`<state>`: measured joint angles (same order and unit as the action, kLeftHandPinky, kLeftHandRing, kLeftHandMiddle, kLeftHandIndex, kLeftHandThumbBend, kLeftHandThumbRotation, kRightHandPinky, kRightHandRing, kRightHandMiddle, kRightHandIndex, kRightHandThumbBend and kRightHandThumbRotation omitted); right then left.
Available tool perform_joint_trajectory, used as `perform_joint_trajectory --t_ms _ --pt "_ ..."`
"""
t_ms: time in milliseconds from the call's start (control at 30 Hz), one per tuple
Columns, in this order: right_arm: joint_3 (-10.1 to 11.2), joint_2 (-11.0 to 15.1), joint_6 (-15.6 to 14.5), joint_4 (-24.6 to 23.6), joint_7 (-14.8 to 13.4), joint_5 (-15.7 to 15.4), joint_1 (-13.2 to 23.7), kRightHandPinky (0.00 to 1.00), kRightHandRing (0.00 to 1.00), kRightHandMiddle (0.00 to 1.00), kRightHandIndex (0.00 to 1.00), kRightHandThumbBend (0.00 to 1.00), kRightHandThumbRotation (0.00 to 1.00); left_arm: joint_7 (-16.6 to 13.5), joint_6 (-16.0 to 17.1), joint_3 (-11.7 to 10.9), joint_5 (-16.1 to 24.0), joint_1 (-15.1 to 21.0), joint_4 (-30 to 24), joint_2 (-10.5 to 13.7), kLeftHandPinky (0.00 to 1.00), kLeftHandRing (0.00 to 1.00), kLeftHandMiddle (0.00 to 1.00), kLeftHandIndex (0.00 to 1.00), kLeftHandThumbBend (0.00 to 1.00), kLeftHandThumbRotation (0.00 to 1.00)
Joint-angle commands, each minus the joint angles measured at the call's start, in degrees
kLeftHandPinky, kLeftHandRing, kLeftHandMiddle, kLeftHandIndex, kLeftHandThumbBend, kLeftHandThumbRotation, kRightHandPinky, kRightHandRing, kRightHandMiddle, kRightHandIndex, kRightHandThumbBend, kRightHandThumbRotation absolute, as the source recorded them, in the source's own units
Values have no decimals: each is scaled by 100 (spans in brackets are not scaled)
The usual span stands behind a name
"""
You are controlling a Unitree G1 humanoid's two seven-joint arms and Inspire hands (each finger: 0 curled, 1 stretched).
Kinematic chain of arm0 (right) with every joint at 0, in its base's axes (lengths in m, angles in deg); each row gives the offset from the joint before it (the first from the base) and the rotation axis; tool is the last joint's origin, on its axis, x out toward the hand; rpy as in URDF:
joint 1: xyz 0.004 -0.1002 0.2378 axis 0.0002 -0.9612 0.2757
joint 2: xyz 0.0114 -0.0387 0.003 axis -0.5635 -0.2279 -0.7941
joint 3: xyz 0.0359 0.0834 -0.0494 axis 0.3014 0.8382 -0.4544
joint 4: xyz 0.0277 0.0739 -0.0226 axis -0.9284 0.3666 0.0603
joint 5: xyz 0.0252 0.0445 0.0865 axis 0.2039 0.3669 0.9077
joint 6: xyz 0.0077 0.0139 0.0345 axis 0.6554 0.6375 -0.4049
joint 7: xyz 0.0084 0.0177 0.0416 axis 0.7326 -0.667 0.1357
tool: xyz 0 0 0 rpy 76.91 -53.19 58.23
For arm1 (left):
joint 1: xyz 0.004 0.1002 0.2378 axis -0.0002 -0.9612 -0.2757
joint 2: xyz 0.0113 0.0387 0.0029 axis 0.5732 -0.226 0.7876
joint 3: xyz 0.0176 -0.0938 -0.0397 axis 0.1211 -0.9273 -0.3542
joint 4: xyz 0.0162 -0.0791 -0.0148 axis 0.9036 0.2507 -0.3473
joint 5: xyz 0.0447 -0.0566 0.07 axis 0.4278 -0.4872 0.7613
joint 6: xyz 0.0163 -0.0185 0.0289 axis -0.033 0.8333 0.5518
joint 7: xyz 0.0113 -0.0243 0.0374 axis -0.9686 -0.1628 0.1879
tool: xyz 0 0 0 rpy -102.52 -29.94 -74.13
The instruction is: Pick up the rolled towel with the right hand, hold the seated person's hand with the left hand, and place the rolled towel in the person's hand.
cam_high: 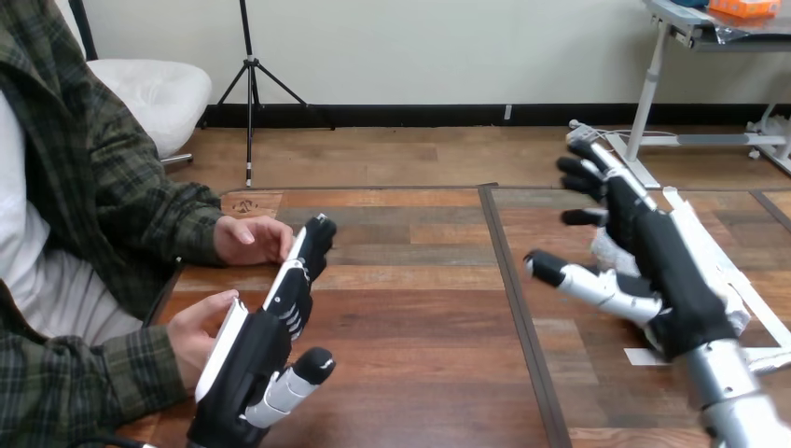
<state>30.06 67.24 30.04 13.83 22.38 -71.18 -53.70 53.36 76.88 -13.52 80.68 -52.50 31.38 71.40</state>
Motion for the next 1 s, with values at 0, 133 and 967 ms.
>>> perform_joint_trajectory --t_ms 0,133,967 --pt "521 597 -1415 -1543 -156 -66 745 78 90 89 93 99 49 -92 26 108 62 296 -258 -30 100 100 100 100 100 89" --pt "639 857 -2045 -1559 -137 -104 1024 81 91 89 93 99 46 -96 -13 116 57 272 -296 -51 100 100 100 100 100 89" --pt "107 2541 -5021 -532 881 -777 2859 88 94 96 98 99 44 -130 -65 201 34 127 -502 -97 100 100 100 100 100 89"
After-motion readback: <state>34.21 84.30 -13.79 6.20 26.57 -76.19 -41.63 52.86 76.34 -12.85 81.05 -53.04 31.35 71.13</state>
